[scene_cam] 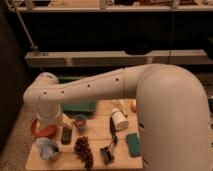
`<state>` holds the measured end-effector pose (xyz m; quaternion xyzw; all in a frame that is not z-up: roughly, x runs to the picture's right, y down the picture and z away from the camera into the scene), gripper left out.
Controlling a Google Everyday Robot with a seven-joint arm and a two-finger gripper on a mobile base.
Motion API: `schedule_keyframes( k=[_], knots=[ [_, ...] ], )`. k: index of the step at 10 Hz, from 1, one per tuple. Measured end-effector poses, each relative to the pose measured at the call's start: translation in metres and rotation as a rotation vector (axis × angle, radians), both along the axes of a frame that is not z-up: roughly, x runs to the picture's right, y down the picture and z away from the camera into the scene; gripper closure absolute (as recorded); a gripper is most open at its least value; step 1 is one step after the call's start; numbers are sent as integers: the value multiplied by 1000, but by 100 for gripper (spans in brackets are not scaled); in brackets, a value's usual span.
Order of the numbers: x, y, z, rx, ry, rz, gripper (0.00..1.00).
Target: Wipe purple bowl with eraser
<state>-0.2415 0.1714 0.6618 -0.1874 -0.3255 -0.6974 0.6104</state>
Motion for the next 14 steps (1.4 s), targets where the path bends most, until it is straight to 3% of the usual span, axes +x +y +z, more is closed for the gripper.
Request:
schedule_keyframes(
  k=[3,6,14],
  knots=[
    [1,15,13,-57,38,12,20],
    [7,40,44,-103,111,86,20],
    [7,50,59,-59,154,137,20]
  ],
)
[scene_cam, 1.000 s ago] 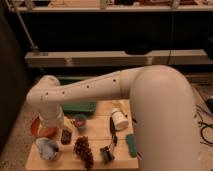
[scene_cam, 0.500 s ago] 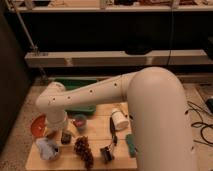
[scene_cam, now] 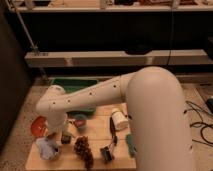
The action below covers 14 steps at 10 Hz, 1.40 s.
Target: Wipe purple bowl with eraser
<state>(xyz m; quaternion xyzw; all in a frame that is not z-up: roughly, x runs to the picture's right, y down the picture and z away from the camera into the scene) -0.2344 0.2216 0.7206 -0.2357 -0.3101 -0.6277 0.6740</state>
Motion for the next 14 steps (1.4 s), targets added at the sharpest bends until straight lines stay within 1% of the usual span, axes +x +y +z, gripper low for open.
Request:
schedule_keyframes(
  k=[3,7,14],
  knots=[
    [3,5,9,16,35,3,20],
    [10,12,19,40,83,-15,20],
    [8,16,32,66,63,-8,20]
  ],
)
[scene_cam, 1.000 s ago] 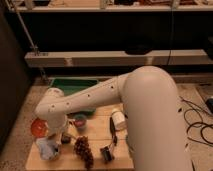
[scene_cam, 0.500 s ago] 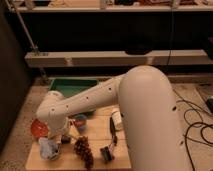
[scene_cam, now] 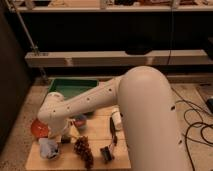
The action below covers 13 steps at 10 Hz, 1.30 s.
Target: Wipe purple bowl with eraser
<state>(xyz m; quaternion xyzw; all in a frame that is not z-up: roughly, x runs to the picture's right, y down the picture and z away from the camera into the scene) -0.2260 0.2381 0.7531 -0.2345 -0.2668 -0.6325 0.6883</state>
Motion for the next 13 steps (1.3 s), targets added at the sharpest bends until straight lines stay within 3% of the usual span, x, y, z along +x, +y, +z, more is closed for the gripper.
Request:
schedule_keyframes(
  k=[13],
  knots=[
    [-3,5,24,20,-85,-38,20]
  ],
)
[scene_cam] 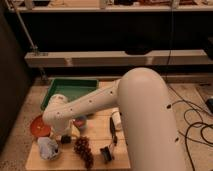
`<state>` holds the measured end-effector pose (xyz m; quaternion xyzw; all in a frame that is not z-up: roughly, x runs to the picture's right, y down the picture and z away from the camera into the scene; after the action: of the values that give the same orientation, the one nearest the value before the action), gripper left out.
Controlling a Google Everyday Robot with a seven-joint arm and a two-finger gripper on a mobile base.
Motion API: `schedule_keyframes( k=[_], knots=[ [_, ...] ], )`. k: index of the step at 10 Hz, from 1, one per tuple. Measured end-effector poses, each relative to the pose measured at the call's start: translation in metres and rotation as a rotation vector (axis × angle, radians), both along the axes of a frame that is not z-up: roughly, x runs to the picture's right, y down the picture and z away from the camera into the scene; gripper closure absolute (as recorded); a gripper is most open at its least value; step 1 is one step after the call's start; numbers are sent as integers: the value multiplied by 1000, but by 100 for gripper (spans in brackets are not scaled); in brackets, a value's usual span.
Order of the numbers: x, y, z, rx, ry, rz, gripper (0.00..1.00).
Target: Wipe purple bowl with eraser
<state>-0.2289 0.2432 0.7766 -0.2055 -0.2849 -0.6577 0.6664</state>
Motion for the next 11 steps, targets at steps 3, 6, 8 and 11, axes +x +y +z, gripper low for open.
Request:
schedule_keyframes(
  k=[3,6,8,11],
  knots=[
    [-4,0,5,-5,-16,0,20],
    [-11,1,9,-20,-20,-12,20],
    [-11,7,14,-33,-12,-22,20],
    [-5,16,22,-46,0,-37,34]
  ],
)
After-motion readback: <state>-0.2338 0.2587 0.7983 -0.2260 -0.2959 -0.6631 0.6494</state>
